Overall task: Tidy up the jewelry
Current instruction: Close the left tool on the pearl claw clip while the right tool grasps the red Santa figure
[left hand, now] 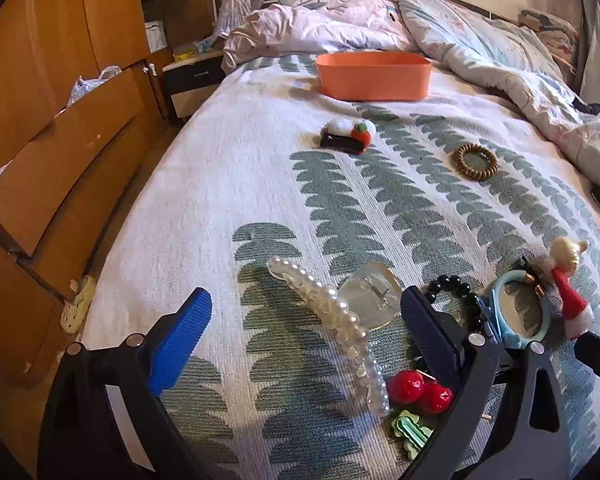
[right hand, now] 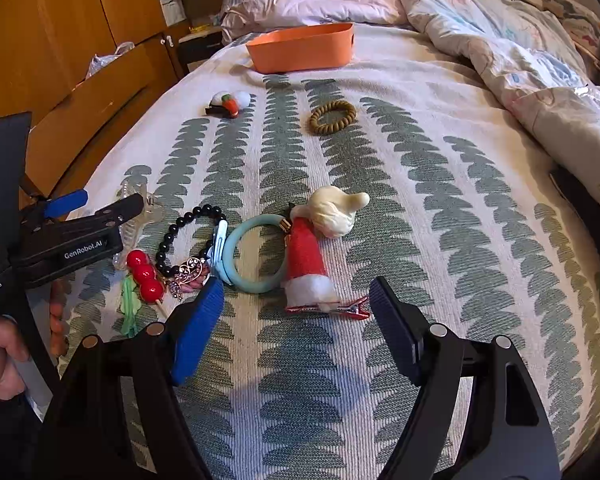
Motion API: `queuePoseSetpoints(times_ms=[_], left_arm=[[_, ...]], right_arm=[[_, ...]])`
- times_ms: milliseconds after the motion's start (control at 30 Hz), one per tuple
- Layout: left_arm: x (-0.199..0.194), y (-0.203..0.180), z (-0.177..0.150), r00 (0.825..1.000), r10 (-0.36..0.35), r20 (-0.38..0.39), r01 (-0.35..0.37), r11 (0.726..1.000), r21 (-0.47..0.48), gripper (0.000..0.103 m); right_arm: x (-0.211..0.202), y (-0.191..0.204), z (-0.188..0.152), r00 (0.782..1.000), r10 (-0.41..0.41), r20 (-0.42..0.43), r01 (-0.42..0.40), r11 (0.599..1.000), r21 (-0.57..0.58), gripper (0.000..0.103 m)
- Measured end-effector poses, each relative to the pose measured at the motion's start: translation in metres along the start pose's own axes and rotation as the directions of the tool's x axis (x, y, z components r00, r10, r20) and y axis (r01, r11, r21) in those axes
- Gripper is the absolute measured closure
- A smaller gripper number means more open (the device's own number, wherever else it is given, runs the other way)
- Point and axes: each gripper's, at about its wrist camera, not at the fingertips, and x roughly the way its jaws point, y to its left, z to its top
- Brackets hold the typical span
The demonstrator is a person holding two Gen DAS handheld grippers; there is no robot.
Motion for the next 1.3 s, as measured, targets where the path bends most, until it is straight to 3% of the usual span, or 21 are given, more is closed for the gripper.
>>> queuePoseSetpoints(times_ms=[200, 733, 967, 1067, 1300], left_arm=[[0.005, 0.000, 0.002, 1.000, -0.003, -0.015, 0.003, 1.000, -0.009, 0.009], [0.015, -0.007, 0.003, 0.999, -0.009, -0.046, 0.010, 1.000, 0.017, 0.009], [0.019, -0.011, 0.001, 0.998, -0.014, -0.061, 0.016, 0.999, 0.029, 0.009], [0.019, -0.011, 0.001, 0.998, -0.018, -0.064, 0.019, 0.999, 0.029, 0.009], [0.022, -0.011, 0.000, 0.997, -0.023, -0.079, 0.026, 0.999, 0.033, 0.020]], right_arm=[[0.008, 0.003, 0.000, 1.000, 0.002, -0.026, -0.002, 1.000, -0.003, 0.044], [0.022, 0.004, 0.003, 0.999, -0.012, -0.050, 0.012, 1.000, 0.009, 0.045], [0.025, 0.002, 0.003, 0.998, -0.016, -0.067, 0.017, 1.000, 0.016, 0.056], [0.025, 0.003, 0.003, 0.998, -0.018, -0.067, 0.019, 1.000, 0.017, 0.056], [0.027, 0.003, 0.003, 0.997, -0.018, -0.072, 0.019, 1.000, 0.018, 0.056]])
